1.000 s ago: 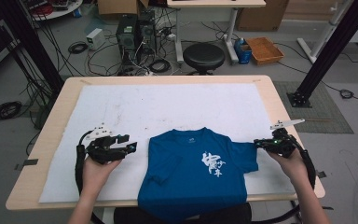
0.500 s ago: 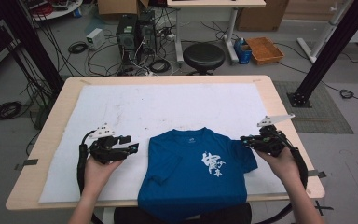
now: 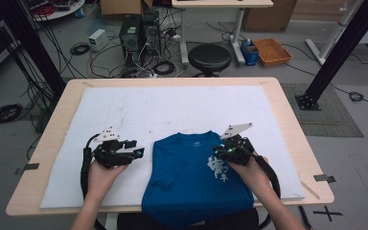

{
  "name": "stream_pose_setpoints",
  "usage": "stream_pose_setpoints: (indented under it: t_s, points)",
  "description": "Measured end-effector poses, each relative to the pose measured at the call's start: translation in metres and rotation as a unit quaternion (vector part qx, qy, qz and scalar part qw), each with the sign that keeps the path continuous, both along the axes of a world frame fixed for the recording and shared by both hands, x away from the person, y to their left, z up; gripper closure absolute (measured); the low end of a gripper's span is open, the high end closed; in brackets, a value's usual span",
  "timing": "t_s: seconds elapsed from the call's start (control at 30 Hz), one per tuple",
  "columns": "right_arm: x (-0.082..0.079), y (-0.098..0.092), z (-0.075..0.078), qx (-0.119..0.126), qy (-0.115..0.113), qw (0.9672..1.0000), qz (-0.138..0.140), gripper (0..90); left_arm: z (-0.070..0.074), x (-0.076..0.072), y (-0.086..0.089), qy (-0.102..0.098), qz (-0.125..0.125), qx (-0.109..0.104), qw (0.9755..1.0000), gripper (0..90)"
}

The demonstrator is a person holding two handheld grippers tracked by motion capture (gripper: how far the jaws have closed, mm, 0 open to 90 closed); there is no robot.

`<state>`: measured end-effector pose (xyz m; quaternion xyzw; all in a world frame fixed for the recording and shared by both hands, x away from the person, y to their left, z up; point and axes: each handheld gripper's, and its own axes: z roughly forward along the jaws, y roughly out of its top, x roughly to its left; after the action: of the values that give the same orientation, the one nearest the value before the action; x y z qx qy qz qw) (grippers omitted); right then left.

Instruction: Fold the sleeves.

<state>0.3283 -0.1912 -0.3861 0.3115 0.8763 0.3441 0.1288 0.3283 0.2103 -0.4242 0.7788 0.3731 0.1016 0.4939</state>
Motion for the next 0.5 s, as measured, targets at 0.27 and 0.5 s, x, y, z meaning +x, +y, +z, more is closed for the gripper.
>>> stream_pose_setpoints:
  t_s: [0.27,0.5]
  points:
    - [0.000,-0.025,0.009,0.042,-0.040,0.9980,-0.026,72.8,-0.002,0.000,-0.002,0.002,-0.001,0.005,1.0000,47.0]
    - [0.009,-0.067,0.011,0.076,-0.055,0.9930,-0.073,59.5,-0.001,0.000,-0.003,-0.001,0.004,0.011,0.9999,46.8]
